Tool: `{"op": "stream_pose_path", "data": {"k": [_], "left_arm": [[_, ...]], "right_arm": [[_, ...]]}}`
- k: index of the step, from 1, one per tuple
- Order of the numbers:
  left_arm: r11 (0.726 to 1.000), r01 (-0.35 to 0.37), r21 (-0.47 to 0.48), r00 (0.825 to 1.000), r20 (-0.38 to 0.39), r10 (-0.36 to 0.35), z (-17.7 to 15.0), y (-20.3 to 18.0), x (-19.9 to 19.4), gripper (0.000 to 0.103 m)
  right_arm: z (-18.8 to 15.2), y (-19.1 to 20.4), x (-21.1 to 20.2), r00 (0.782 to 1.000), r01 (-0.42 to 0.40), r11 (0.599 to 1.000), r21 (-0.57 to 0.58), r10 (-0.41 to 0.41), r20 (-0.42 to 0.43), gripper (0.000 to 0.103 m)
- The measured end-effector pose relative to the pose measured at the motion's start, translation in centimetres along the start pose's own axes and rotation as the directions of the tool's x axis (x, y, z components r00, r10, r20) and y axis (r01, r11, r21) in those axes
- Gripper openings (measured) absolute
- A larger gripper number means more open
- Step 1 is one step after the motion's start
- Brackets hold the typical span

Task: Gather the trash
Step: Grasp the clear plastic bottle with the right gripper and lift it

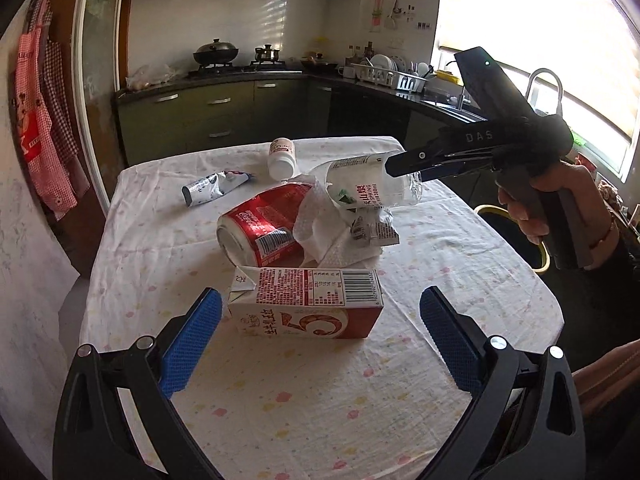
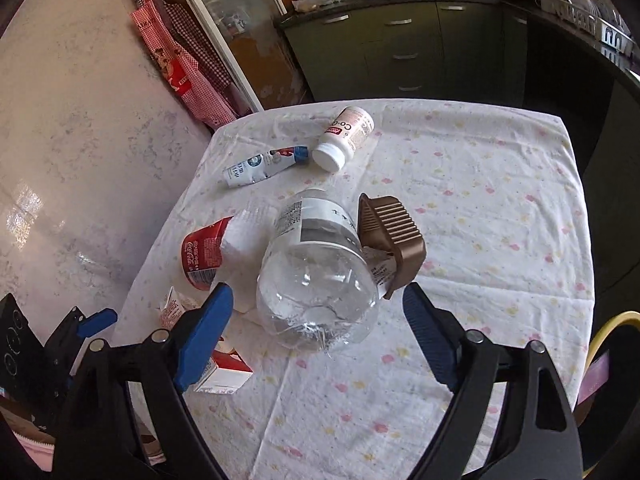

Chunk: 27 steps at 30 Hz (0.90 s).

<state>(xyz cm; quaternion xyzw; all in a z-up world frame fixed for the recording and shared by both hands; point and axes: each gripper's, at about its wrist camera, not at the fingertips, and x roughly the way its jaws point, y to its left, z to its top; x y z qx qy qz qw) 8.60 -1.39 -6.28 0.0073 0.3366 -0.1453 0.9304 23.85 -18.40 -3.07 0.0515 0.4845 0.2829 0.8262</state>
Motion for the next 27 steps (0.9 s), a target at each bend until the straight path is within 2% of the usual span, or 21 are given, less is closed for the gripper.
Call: {"op": "stream_pose_path", "data": {"k": [9,10,11,12,27], "left_arm": [[1.0,0.006,-0.024,1.0,-0.015,-0.006,-0.5,0.7,1.0,0.098],[1.0,0.007,-0.026,1.0,-0.016,-0.008,-0.5,0.8,1.0,0.098],[1.0,0.007,-0.027,1.0,-0.017,-0.008,-0.6,0.8,1.1,0.098],[1.0,0.006,-0.028,1.0,-0.018,-0.007,-0.6,0.8,1.1,0.098],[1.0,0.0,-0.016,1.0,-0.02,0.0,-0.8,0.3,1.2,0.098]], "right_arm": [[0.3,0.1,2.7,1.0,-0.012,0.999,0.037,0.013,-0.023,0.079],[0.3,0.0,2.8,1.0,-0.016,0.999,0.043,0.017,-0.021,0.074],[0.4,-0.1,2.9,1.0,-0.017,0.999,0.048,0.018,-0.02,0.065],[0.4,-0.1,3.1,1.0,-0.014,0.999,0.048,0.015,-0.022,0.062],[0.1,1.5,-0.5,0.998,-0.014,1.0,0.01,0.013,0.068,0.061]]}}
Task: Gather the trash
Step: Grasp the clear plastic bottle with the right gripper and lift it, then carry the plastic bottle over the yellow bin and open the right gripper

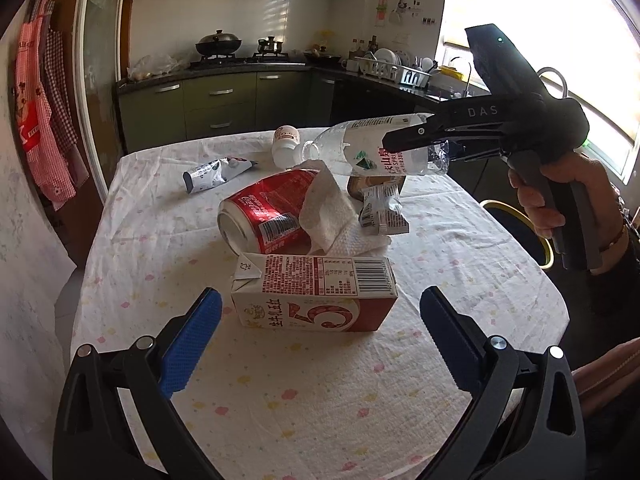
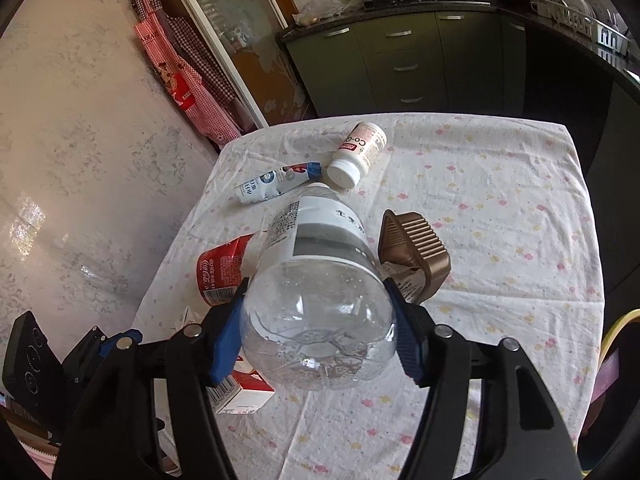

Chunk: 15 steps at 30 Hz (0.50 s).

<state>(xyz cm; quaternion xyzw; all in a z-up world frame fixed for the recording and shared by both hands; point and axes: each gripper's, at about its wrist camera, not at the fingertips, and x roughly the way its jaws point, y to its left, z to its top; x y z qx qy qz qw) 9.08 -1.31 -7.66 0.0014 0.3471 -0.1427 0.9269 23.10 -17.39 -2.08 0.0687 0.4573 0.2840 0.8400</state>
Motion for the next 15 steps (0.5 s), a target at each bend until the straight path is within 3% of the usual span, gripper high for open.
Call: {"op": "stream_pose_path", "data": {"k": [8,12,15], "left_arm": [[1.0,0.007,0.019,1.0,0.003,-0.007,0.0,-0.8,-0.3,0.098],[0.999,0.021,0.031,1.0,-0.001,-0.021,0.0,-1.5,-0.3,0.098],[0.998,0.03,0.05,1.0,-0.004,-0.03,0.0,-2.3,-0.1,0.098]], "right_arm": [[-2.1,-1.4,-6.2,0.994,0.044,0.998,0.035,-0.047,0.094,0.061],[-4.7,-3.9,-10.8,0.977,0.129,0.986,0.105,-0.145,0.156,0.061],[-7.4,-7.1,-14.5,0.946,0.223,0.954,0.199,-0.262,0.194,0.061]]}}
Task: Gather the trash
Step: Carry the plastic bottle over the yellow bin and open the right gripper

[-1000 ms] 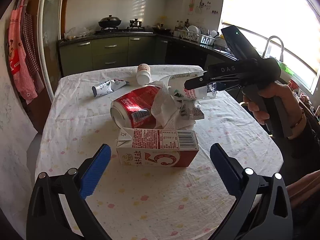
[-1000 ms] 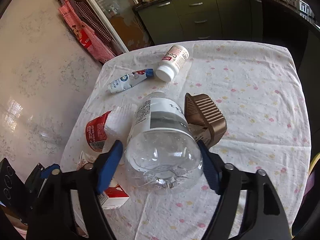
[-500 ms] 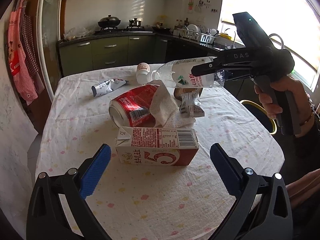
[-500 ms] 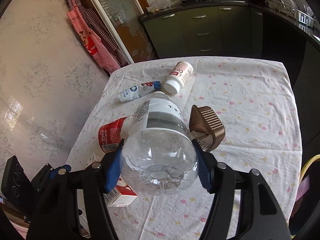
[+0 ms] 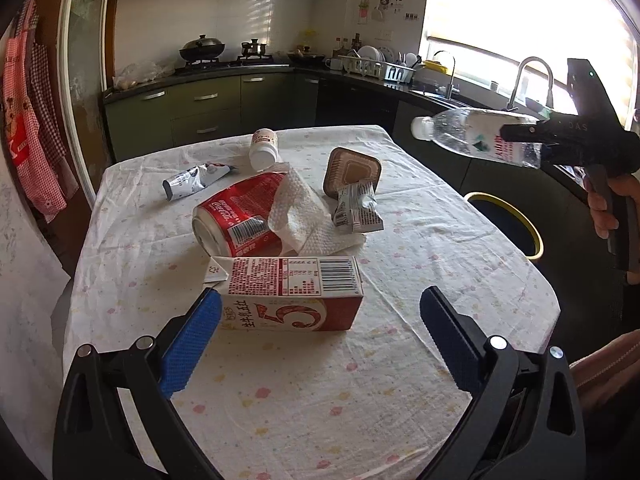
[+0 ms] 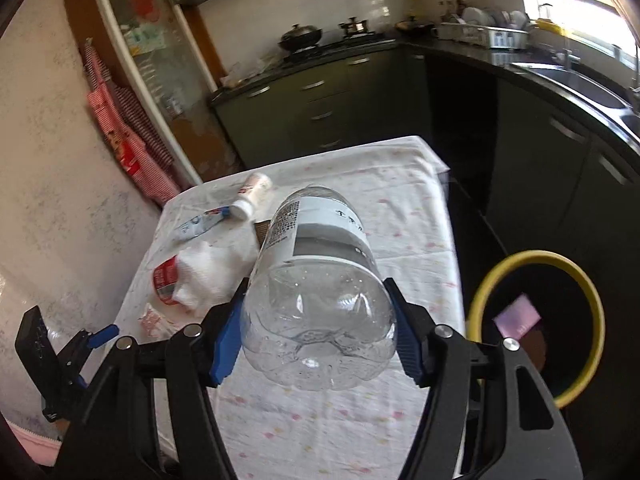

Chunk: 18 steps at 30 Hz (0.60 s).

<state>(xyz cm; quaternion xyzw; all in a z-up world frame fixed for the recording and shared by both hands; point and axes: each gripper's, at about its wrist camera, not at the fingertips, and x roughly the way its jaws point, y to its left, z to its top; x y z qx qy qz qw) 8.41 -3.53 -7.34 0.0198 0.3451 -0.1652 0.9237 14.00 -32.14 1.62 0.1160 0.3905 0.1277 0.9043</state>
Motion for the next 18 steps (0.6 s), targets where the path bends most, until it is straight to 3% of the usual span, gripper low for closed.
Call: {"op": "stream_pose_path", "data": {"k": [3,7,15,18], "left_arm": [[1.0,0.01,0.019,1.0,-0.006,-0.01,0.2,-0.9,0.3,0.098],[0.999,0.018,0.048,1.0,-0.012,-0.017,0.5,-2.3,0.6,0.098],[0.995,0.014,0.095,1.0,-0.02,-0.012,1.1,-4.1,0.9,0.098],[0.994,0.016,0.104,1.0,-0.024,-0.013,1.3,-4.5,1.1,0.098]], "right_arm": [[-1.4,-4.6,-1.9,0.992,0.121,0.989,0.081,-0.122,0.008,0.061],[-3.3,-10.1,-2.4,0.965,0.262,0.951,0.166,-0.26,-0.034,0.061],[-6.0,-17.2,-0.4,0.915,0.403,0.878,0.26,-0.383,-0.123,0.061],[-6.1,-18.4,0.3,0.91,0.414,0.867,0.279,-0.394,-0.127,0.061]]}}
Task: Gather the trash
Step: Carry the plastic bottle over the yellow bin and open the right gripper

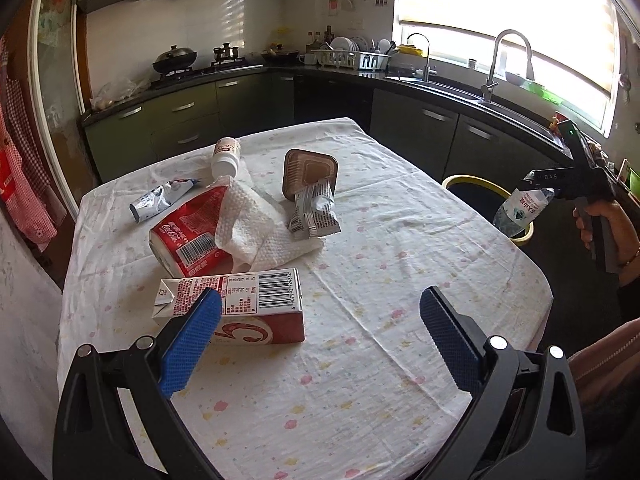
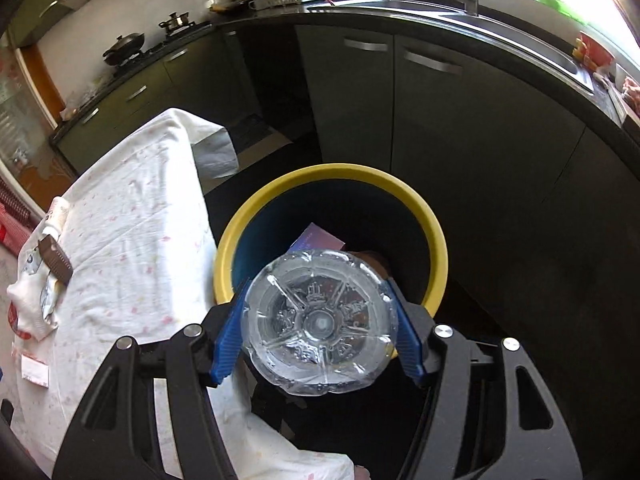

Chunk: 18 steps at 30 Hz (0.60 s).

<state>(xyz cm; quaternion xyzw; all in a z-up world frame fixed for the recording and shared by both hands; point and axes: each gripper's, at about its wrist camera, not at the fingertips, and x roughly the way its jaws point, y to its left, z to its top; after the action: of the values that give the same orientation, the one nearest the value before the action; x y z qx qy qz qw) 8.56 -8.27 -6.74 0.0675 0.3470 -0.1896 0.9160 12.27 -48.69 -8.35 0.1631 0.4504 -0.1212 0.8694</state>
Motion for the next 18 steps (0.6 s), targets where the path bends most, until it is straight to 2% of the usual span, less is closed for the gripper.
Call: {"op": "stream_pose_path", "data": {"k": [5,9,18], "left_arm": [[1.0,0.007,0.01,1.0,-0.01,-0.007,0.1,-0.5,0.4,0.098],[1.0,0.002,0.014,1.0,-0.011,-0.001,-0.1,-0.3,0.3,0.098],[1.0,-0.02,-0.009,0.999,-0.031,0.02,-0.5,1.0,0.8,0.098]], "right_arm": [[1.2,-0.1,2.1,0.999,0.023,1.0,-0.011,-0.024,-0.031,0.062],[1.5,0.1,1.1,0.998,0.057,0.998,0.003,-0.057,0.038,0.066],[0.2,2.4,-1.6,0.997,-0.021,0.999,-0.037,0.024,0.074,0.071]]}}
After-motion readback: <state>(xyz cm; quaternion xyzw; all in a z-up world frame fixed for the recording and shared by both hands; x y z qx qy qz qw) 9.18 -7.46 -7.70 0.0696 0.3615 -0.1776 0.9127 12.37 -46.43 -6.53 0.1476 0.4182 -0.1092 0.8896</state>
